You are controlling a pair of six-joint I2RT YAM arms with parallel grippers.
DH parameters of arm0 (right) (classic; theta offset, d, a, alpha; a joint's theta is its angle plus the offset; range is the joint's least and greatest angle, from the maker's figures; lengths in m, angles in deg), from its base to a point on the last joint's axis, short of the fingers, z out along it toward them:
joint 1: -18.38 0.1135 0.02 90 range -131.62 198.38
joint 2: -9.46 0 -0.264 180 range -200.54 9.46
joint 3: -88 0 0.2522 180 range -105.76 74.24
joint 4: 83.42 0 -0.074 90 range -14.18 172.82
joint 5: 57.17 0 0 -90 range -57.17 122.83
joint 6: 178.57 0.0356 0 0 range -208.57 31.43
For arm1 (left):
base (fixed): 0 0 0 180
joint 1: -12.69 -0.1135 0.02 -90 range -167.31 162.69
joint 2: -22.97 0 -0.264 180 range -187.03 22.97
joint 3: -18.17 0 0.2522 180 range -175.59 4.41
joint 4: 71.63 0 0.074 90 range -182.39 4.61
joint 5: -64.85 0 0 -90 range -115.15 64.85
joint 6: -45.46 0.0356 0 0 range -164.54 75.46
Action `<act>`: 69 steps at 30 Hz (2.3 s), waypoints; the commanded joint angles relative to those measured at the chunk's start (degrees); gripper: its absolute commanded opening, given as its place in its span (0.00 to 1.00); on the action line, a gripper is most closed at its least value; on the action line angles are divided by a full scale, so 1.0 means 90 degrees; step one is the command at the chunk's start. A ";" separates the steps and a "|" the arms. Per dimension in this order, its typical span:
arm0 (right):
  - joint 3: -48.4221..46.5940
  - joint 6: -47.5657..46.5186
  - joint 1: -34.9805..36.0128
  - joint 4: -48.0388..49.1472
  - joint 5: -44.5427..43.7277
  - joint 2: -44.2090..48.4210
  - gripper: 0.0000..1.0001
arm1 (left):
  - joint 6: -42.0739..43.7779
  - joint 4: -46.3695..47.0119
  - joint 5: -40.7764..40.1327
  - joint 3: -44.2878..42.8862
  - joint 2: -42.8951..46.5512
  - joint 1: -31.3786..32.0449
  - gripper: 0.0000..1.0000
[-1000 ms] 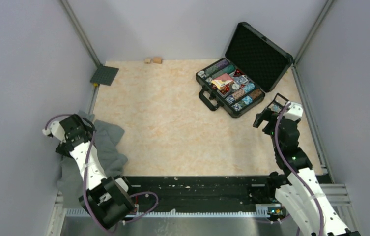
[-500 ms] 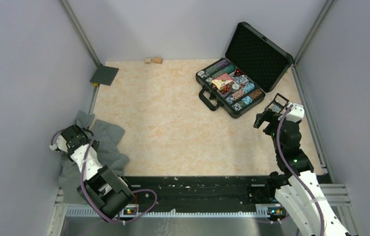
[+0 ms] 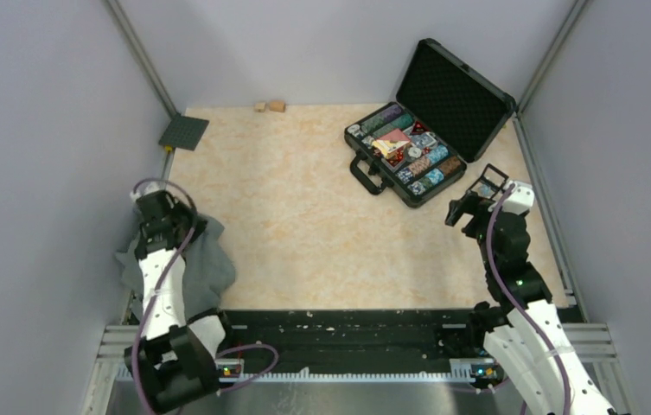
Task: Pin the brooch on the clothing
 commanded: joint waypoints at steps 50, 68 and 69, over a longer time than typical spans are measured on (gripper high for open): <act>0.0284 0.1317 0.0612 0.0553 0.3133 -0.1980 0.89 | 0.0126 -0.0040 0.0279 -0.0716 -0.0088 0.3929 0.98; 0.0993 0.2230 0.1193 0.3187 0.3225 -0.3779 0.78 | 0.1368 -0.0170 -0.1664 -0.2448 -0.2654 0.6092 0.95; 0.1000 0.2228 0.1191 0.3230 0.3246 -0.3834 0.79 | 0.1427 -0.0464 -0.2103 -0.2675 -0.2952 0.6211 0.95</act>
